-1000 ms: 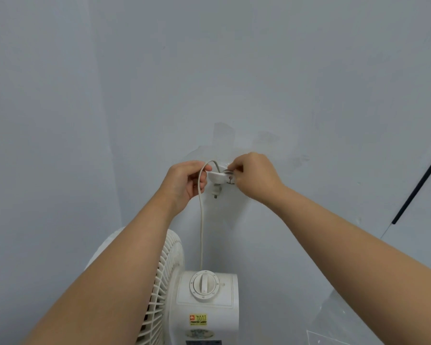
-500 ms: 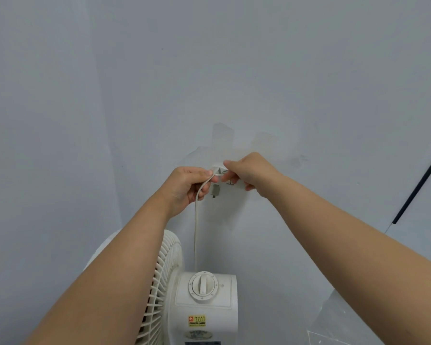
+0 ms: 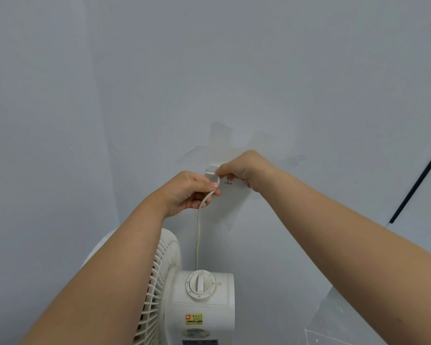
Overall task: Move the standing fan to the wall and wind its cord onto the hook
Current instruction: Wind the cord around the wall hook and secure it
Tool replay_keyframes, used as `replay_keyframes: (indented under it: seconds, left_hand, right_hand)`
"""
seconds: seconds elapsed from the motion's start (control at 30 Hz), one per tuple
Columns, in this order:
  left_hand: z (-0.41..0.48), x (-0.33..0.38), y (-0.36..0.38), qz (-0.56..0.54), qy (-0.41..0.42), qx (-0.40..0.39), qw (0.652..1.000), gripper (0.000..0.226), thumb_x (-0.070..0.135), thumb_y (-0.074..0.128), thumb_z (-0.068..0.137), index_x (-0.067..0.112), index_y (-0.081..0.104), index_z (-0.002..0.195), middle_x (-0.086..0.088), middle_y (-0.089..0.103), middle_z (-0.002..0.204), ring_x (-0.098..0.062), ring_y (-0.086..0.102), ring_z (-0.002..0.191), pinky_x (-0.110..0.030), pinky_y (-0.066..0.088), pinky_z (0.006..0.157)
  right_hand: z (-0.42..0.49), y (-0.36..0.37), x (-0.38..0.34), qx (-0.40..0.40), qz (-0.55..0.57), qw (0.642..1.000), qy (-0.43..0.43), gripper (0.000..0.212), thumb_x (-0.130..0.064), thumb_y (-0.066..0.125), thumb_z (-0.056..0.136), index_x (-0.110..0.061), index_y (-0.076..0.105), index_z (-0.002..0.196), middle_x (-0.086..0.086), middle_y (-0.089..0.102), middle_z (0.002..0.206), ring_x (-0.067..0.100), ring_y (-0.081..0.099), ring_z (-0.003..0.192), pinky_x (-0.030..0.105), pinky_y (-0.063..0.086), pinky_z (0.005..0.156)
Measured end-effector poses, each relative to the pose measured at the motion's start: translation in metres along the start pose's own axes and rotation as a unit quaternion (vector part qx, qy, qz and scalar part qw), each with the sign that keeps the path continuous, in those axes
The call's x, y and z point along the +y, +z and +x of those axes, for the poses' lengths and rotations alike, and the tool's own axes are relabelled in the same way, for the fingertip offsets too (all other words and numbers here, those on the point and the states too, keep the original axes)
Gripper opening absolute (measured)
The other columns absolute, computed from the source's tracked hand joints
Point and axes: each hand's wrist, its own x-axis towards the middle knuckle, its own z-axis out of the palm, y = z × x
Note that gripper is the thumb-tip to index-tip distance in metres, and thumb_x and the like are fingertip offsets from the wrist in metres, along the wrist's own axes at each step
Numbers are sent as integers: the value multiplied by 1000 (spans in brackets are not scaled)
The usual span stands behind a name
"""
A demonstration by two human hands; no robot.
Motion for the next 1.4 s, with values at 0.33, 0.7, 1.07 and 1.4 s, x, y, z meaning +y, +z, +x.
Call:
replay_keyframes:
  seconds: [0.33,0.7,1.07,1.4]
  left_hand:
    - [5,1,-2,-56,16,135,989,22,1,47,82,0,63,67,-9,58,52,-16,54,40,-18,43,40]
    - [13,-10,-5,20,65,199,978,35,-2,46,83,23,69,92,4,66,94,-9,59,90,-25,46,75]
    - [10,-11,-5,24,58,171,983,34,2,44,88,25,69,88,2,67,85,-13,62,82,-28,46,75]
    - [11,-11,-5,14,51,185,981,31,1,46,87,20,70,86,-3,67,83,-15,62,76,-27,48,70]
  right_hand:
    - [6,-6,10,31,-15,999,-27,30,-15,49,84,-10,54,55,2,55,59,16,44,56,24,38,54]
    - [12,-19,48,208,-10,968,-136,16,-10,61,82,-8,64,66,-7,52,51,12,50,49,24,41,56]
    - [10,-6,75,269,-134,939,-170,19,-21,58,88,-7,65,79,10,65,77,31,57,75,31,41,62]
    - [16,21,98,330,59,935,-118,31,-22,56,89,-4,64,65,9,63,60,31,63,63,36,51,63]
